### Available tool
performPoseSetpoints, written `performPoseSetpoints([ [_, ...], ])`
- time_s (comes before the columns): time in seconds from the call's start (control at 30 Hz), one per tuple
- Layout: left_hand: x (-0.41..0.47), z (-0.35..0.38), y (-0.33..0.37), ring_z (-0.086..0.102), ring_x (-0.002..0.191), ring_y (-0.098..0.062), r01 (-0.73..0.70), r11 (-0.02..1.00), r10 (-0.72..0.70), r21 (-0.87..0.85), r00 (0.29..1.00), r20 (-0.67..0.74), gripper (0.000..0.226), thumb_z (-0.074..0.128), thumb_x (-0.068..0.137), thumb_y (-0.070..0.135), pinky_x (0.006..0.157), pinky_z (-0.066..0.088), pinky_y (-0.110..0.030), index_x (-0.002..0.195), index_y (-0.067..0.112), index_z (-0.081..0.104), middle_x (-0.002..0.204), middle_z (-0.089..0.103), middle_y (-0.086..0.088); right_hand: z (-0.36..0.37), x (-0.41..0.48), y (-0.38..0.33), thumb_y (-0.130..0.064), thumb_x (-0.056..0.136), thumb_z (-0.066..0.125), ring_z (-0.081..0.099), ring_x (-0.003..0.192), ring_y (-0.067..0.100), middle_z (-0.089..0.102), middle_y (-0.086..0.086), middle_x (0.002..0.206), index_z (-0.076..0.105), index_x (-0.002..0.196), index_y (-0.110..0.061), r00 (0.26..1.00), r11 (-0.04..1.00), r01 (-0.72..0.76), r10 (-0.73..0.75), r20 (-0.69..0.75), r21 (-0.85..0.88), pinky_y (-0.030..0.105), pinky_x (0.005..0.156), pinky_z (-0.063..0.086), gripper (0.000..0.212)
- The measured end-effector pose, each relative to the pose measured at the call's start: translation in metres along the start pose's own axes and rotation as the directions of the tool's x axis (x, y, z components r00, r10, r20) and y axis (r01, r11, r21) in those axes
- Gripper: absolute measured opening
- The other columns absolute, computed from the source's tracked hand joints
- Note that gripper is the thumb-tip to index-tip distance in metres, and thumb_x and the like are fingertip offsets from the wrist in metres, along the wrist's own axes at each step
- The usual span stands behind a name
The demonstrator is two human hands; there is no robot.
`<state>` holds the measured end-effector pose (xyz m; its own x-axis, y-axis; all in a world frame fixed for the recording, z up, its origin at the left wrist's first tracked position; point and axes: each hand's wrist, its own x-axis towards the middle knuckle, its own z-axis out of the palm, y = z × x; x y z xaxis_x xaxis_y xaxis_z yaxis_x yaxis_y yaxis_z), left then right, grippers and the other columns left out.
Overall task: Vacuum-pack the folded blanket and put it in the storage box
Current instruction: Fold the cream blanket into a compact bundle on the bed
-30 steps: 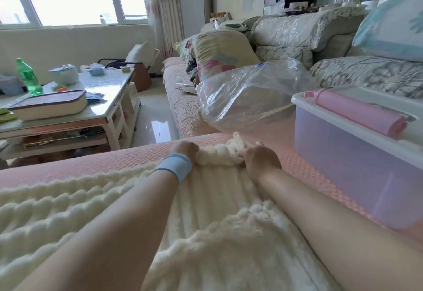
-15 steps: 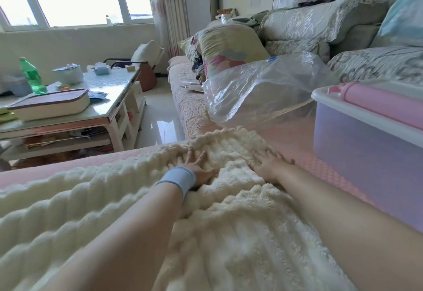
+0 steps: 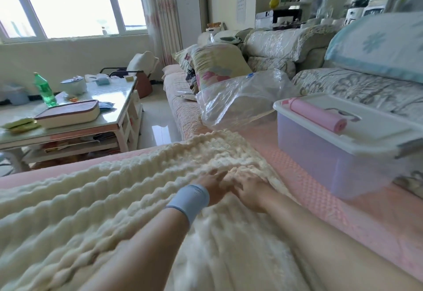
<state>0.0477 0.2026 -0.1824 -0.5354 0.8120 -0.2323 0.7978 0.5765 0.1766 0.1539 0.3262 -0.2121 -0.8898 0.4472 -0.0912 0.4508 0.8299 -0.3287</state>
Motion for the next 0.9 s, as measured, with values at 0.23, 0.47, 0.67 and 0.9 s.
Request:
performPoseSetpoints([
  [0.23, -0.102, 0.032, 0.042, 0.042, 0.119, -0.021, -0.107, 0.994, 0.111, 0.034, 0.977, -0.181, 0.039, 0.051, 0.091, 0.052, 0.096, 0.04, -0.034, 0.123, 0.03, 0.047, 0.128, 0.042, 0.001, 0.013, -0.108, 0.007, -0.049, 0.1, 0.038, 0.013, 0.153, 0.025, 0.009, 0.0, 0.167, 0.019, 0.157, -0.034, 0.981, 0.989, -0.15, 0.149, 0.12, 0.003, 0.048, 0.122, 0.017, 0.062],
  [0.47, -0.174, 0.064, 0.056, 0.05, 0.104, -0.014, -0.136, 0.991, 0.136, 0.009, 0.989, -0.05, 0.069, 0.055, 0.069, 0.075, 0.091, 0.043, -0.032, 0.129, 0.047, 0.035, 0.128, 0.051, 0.014, 0.0, -0.177, 0.037, -0.052, 0.093, 0.047, 0.045, 0.136, 0.033, 0.042, 0.012, 0.153, 0.039, 0.15, -0.017, 0.912, 0.903, -0.404, 0.409, -0.008, 0.147, 0.039, 0.111, 0.039, 0.068],
  [0.67, -0.203, 0.075, 0.051, 0.015, 0.146, -0.015, -0.103, 0.965, 0.112, 0.243, 0.993, -0.022, 0.087, 0.061, 0.078, 0.062, 0.117, 0.016, -0.045, 0.148, 0.049, 0.01, 0.156, 0.021, 0.014, -0.008, -0.205, 0.033, -0.058, 0.09, 0.053, 0.052, 0.129, 0.03, 0.052, 0.01, 0.146, 0.049, 0.144, -0.019, 0.922, 0.911, -0.385, 0.386, 0.019, 0.148, 0.031, 0.1, 0.04, 0.066],
  [0.9, -0.183, 0.078, 0.067, 0.048, 0.124, -0.021, -0.074, 0.992, 0.074, 0.103, 0.997, 0.008, 0.067, 0.048, 0.092, 0.024, 0.101, 0.039, -0.038, 0.147, 0.047, 0.019, 0.15, 0.037, 0.008, -0.013, -0.21, 0.046, -0.027, 0.086, 0.06, 0.066, 0.101, 0.024, 0.067, 0.008, 0.112, 0.061, 0.122, -0.015, 0.9, 0.9, -0.429, 0.433, -0.053, 0.072, 0.031, 0.08, 0.052, 0.038],
])
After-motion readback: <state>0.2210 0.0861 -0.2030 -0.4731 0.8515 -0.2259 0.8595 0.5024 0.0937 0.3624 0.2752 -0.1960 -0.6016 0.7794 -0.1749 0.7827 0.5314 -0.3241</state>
